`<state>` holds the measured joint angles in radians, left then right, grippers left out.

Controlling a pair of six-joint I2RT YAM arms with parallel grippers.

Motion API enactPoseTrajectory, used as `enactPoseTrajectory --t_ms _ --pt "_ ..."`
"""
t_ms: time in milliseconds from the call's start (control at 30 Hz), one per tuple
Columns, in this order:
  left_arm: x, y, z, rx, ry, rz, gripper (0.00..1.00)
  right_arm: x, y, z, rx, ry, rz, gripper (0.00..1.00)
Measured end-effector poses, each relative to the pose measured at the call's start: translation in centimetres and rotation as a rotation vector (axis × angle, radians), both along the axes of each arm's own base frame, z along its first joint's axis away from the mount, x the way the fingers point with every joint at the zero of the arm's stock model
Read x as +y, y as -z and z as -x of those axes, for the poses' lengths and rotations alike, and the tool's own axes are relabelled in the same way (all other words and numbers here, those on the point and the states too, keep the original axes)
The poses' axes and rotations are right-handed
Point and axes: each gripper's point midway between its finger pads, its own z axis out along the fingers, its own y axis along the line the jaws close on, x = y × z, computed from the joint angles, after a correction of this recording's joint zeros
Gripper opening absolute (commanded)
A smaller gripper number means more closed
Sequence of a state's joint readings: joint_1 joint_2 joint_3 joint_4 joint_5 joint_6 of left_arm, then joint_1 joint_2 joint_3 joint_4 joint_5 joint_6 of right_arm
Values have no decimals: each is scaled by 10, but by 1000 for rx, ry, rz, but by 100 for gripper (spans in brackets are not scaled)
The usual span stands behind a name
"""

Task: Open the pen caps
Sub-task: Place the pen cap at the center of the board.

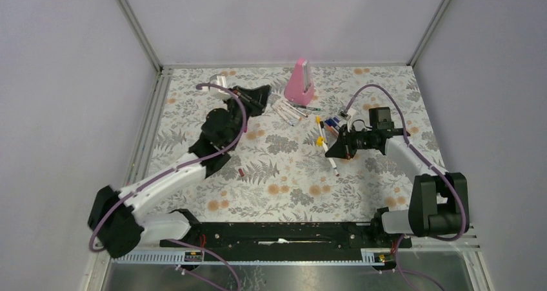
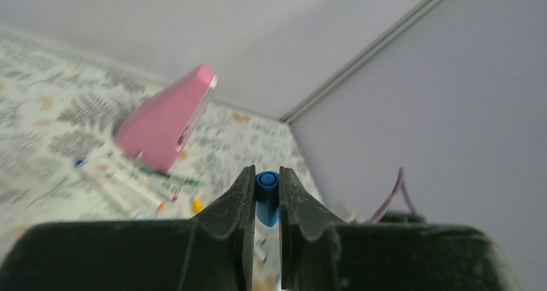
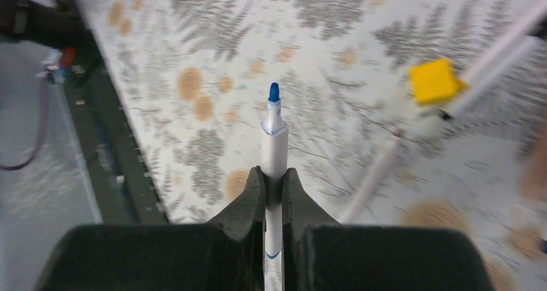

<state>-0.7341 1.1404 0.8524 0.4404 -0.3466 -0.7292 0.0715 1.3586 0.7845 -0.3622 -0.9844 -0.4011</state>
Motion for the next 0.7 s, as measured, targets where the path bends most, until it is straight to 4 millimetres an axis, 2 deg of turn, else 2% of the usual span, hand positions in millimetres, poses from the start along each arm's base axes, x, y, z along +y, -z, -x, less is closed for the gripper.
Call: enactPoseTrajectory --t_ms 67,133,233,300,433,700 --pt "9 6 14 37 18 -40 0 -15 3 -9 -50 47 73 0" --pt "22 25 31 100 32 -89 0 -26 9 -15 -67 81 130 0" --pt "37 82 51 264 35 -182 0 -35 21 -18 -51 108 188 1" --pt "46 128 62 400 26 -249 0 -40 31 -20 -28 121 221 1" --pt "61 200 79 638 -10 -376 0 -47 42 -21 8 141 257 1" --pt "73 276 88 914 -89 -548 0 -53 49 -21 32 157 274 2"
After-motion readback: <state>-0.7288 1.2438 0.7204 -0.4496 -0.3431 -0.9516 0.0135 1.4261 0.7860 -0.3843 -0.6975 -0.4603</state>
